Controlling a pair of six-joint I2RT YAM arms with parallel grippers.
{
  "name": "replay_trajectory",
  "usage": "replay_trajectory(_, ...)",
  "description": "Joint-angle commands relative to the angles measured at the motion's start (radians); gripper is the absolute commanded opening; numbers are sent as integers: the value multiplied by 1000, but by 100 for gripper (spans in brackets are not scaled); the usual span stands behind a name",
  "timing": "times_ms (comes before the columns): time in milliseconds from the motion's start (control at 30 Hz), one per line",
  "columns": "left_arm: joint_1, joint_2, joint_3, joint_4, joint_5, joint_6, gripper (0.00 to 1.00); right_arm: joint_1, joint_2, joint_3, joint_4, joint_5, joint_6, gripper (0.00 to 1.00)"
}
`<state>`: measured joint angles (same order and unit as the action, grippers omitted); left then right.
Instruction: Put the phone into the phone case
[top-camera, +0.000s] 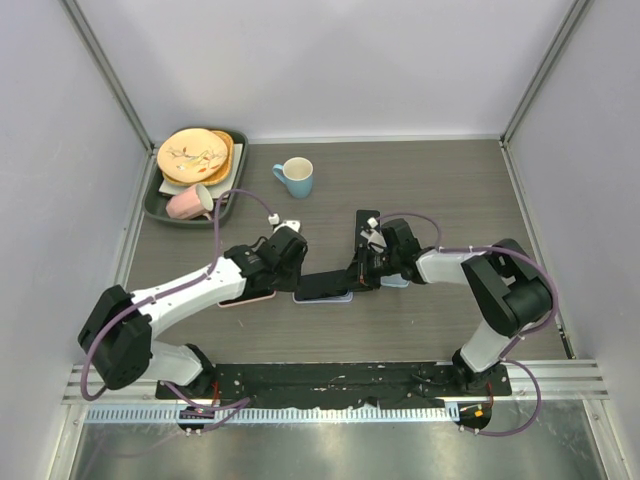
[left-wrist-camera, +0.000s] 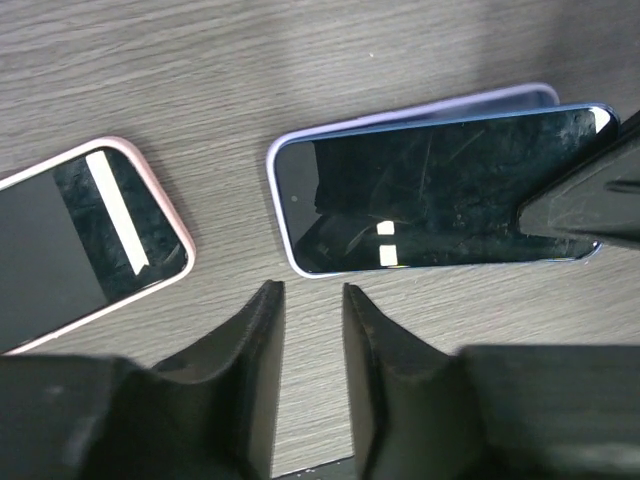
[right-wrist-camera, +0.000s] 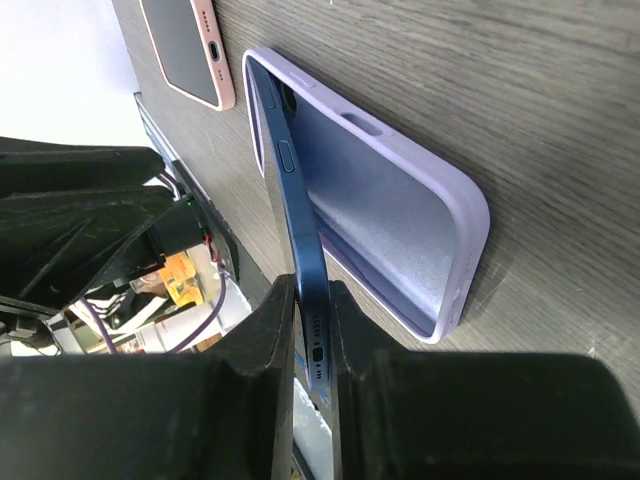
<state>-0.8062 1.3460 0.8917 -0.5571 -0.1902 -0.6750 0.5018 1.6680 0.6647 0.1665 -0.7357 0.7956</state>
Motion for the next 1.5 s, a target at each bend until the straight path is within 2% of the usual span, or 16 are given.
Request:
replay_trajectory(0, -25, 53, 47, 62, 46, 11, 29, 29, 85, -17, -214, 249, -116, 6)
replay_trajectory(267, -48, 166, 88, 111, 70, 8, 9, 30, 136, 9, -282, 302, -170, 13)
replay_trajectory(600, -51, 281, 119, 144, 74, -8, 0, 37, 180, 27, -332, 329, -202, 19)
replay_trajectory(667, -51, 306, 119, 145, 80, -11, 0, 38, 174, 33, -346, 354, -211, 26)
replay_trajectory(833, -53, 343, 110, 141, 84, -23, 0, 49, 170, 62, -413, 404, -242, 32)
replay_trajectory(1200, -54, 367, 99, 123, 78, -35, 0, 129, 138, 188, -642, 634, -305, 51)
replay_trajectory(1467, -54, 361, 93, 117, 69, -35, 0, 184, 119, 271, -774, 725, -312, 53)
